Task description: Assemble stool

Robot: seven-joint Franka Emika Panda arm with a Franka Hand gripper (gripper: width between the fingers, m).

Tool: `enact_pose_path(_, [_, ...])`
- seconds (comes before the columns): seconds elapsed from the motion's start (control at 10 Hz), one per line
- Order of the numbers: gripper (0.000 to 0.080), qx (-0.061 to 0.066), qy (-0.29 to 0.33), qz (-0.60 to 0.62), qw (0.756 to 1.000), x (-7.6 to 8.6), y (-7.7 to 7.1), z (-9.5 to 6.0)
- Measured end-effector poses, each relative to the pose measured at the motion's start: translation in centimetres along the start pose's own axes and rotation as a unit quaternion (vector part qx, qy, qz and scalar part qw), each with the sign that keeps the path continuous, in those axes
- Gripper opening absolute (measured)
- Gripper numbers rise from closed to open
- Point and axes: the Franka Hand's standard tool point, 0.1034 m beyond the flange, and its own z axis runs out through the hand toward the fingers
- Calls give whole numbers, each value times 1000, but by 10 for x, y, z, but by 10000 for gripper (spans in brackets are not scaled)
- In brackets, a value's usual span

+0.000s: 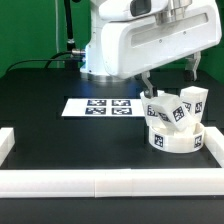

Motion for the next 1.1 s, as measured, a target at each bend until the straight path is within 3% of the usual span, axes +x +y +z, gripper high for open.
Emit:
enact_pose_path(0.2, [648, -11, -10, -133, 991, -1, 0, 0])
enact_pose_path(0.4, [648, -6, -17, -228, 973, 5, 3, -7])
enact_pose_path(0.8, [648, -4, -18, -348, 937, 4, 4, -6])
enact_pose_path(1.0, [648, -9, -24, -484, 875, 9, 12, -10])
enact_pose_path(1.1, [648, -7, -25, -498, 867, 8, 12, -8])
